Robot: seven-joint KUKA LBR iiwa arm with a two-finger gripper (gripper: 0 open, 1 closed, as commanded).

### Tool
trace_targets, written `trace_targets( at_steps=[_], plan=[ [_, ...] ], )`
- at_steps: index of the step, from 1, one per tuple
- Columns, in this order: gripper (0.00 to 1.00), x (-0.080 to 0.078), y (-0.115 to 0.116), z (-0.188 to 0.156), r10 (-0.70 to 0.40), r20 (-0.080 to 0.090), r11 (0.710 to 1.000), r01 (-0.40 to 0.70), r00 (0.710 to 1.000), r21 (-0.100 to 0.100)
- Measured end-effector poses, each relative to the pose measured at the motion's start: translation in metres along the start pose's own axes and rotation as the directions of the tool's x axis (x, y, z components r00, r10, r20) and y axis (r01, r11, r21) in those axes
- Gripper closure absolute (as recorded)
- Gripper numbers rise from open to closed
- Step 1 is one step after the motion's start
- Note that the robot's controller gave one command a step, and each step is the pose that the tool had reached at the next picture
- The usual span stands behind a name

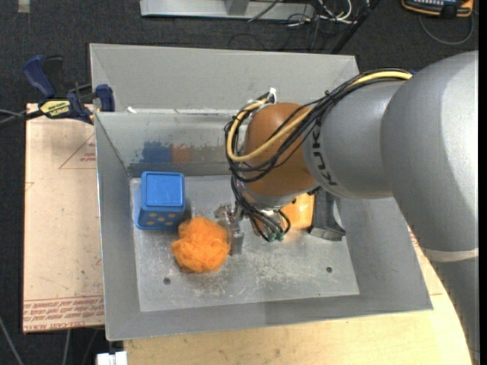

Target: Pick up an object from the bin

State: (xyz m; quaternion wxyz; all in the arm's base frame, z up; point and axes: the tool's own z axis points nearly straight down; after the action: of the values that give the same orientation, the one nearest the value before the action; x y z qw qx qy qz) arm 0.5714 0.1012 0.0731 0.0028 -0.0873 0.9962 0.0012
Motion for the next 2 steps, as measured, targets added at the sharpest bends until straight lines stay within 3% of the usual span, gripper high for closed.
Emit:
trace_targets(
  at_steps=[1,2],
  plan=[
    [0.0,-0.0001,0.0,-0.0001,0.0,0.0,1.0,0.0,1.0,0.0],
    [0.0,-0.0001,0.0,-0.0001,0.0,0.0,1.0,0.0,1.0,0.0]
  ],
)
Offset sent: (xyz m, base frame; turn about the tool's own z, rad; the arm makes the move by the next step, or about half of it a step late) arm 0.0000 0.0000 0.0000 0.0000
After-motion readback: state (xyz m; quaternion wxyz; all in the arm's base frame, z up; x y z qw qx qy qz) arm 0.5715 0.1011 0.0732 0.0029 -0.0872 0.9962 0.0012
